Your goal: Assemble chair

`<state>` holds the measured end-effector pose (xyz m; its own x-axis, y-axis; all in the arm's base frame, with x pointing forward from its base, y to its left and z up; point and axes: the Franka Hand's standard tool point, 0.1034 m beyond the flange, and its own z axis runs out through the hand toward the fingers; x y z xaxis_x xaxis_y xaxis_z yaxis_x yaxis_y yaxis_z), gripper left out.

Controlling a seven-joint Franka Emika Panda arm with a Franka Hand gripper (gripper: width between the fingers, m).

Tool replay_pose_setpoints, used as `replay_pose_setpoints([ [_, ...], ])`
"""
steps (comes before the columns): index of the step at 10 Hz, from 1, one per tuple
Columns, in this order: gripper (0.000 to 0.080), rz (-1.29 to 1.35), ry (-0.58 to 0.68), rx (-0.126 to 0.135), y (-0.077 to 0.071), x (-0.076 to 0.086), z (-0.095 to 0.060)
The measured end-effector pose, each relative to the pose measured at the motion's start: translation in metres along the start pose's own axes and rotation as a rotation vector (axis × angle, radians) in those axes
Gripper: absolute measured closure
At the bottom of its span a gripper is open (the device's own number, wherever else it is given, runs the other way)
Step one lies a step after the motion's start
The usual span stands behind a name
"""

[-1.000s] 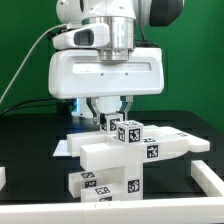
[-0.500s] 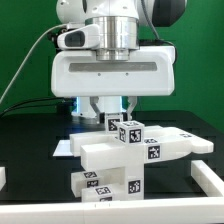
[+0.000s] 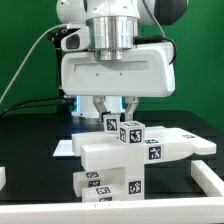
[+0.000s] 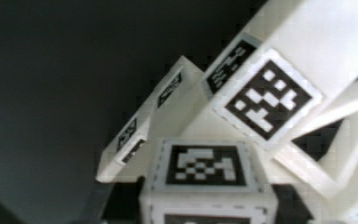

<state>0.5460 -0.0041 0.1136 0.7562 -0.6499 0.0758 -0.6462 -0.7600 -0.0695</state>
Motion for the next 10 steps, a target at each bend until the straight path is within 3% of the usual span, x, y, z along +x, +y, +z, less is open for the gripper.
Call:
replay_pose_setpoints([
  [1, 0.0515, -0.031, 0.0, 0.0, 0.0001, 0.0, 0.0],
  [3, 0.0294, -0.051, 0.0, 0.0, 0.0, 0.0, 0.0],
  [4, 0.0294, -0.176, 0.002, -0.004, 0.0, 0.0001, -0.0001],
  [5, 0.0181, -0.384, 0.0, -0.005, 0.0017, 0.0011, 0.0],
  [7, 0.0159, -0.645, -0.008, -0.005, 0.0033, -0.0002, 0.0004],
  [10, 0.0151, -0.802, 0.001, -0.01, 0.0059, 0.0004, 0.0004],
])
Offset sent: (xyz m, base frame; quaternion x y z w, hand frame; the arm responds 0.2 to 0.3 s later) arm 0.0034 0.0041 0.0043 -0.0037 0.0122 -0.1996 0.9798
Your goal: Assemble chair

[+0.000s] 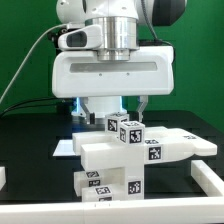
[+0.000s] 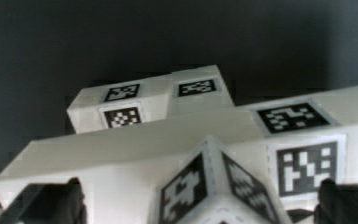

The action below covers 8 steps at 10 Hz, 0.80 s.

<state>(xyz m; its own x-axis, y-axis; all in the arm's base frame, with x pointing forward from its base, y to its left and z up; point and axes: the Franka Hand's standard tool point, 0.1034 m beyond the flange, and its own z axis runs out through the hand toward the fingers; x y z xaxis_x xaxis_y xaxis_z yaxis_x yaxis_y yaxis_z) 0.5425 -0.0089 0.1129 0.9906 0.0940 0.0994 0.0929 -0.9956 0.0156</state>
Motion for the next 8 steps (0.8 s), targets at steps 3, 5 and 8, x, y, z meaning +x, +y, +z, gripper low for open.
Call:
replay_pose_setpoints([
  [3, 0.0151, -0.405, -0.008, -0.012, -0.0028, 0.0052, -0.0024],
  [5, 0.0151, -0.494, -0.013, -0.011, -0.0019, 0.0031, -0.0005],
  [8, 0.0417, -0.478, -0.013, -0.011, -0.0017, 0.003, -0.0005],
])
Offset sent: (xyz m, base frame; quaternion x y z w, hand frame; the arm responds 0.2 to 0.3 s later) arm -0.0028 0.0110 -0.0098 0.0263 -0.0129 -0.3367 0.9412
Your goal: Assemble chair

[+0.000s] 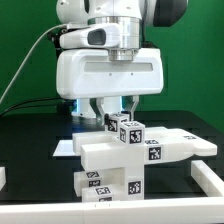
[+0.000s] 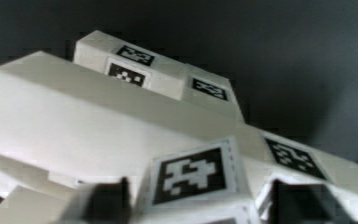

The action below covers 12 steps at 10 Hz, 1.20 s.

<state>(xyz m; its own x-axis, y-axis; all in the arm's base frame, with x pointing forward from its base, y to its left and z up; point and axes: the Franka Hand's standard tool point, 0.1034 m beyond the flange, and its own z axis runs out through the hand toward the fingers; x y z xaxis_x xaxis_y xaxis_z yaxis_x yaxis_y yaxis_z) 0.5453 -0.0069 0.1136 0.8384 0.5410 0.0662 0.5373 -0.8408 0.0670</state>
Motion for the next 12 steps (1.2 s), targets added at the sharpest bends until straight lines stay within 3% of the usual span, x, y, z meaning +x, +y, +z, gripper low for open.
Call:
replay_pose_setpoints([
  [1, 0.0515, 0.036, 0.0, 0.0, 0.0, 0.0, 0.0],
  [10, 0.0515, 0.814, 0.002, 0.002, -0.004, 0.0028, -0.0001],
  [12, 0.0515, 1.026, 0.009, 0.016, -0.0035, 0.0035, -0.0001],
])
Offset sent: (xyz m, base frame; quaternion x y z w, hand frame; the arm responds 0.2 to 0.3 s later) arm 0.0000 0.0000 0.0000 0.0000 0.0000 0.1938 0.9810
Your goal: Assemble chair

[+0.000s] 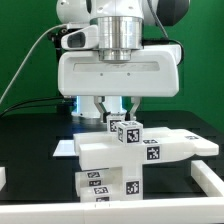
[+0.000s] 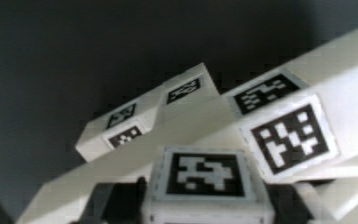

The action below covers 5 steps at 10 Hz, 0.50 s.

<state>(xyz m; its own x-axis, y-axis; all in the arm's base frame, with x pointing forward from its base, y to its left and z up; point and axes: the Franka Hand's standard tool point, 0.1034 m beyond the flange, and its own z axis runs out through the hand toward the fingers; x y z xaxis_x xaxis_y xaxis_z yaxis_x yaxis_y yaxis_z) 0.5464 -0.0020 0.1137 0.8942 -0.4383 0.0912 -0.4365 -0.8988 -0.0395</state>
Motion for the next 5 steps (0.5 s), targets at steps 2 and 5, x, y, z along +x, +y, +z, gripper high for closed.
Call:
replay_pose_setpoints([
  [2, 0.0515, 0.129, -0.001, 0.009, -0.0007, 0.0001, -0.0001],
  [5, 0.0515, 0.274, -0.005, 0.017, -0.0015, -0.0002, -0.0001],
])
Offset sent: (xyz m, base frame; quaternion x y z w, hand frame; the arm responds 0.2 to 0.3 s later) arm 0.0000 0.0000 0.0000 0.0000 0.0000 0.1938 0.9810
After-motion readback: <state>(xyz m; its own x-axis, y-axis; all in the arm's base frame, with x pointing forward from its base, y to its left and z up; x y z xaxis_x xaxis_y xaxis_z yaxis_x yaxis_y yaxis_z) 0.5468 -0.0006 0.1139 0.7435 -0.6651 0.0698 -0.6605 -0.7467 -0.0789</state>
